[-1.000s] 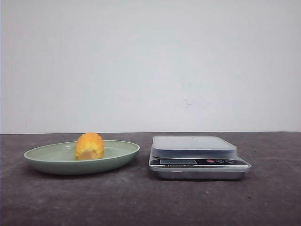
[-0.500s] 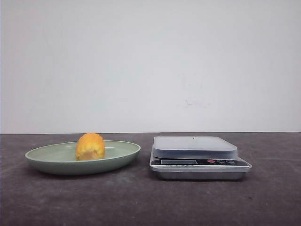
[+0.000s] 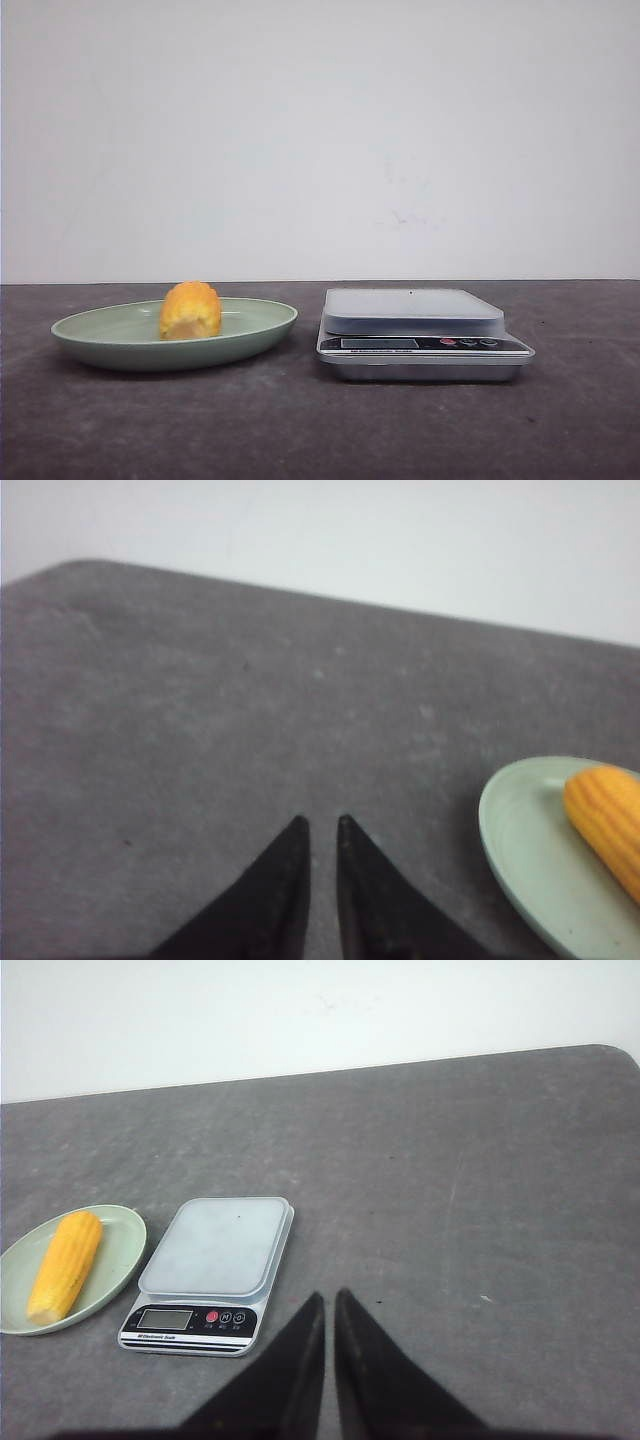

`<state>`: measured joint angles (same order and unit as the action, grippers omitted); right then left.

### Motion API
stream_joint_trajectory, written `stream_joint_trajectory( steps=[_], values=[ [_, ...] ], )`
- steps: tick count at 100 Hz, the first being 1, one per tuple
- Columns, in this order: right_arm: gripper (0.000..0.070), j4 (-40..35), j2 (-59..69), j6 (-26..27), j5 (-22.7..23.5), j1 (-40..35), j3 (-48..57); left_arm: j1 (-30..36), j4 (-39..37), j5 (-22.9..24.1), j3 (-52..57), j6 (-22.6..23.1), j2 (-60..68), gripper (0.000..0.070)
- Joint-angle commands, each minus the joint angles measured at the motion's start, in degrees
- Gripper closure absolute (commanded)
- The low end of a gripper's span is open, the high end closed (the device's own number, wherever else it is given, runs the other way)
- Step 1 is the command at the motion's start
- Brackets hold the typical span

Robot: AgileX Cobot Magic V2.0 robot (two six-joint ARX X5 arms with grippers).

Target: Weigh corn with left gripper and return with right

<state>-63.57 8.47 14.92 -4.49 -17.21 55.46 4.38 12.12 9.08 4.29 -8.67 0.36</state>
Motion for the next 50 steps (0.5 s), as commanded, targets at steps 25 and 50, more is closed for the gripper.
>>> stream_joint_trajectory(
  steps=[25,50],
  values=[
    [0.0689,0.79,0.0,0.52,0.0,-0.17,0.79,-0.52,-1.84,-0.24,-3.54,2.08,-0.17,0.07],
    [0.0689,0.79,0.0,0.52,0.0,-0.17,0.79,-0.55,-1.84,-0.15,-3.5,1.99,-0.17,0.07]
  ],
)
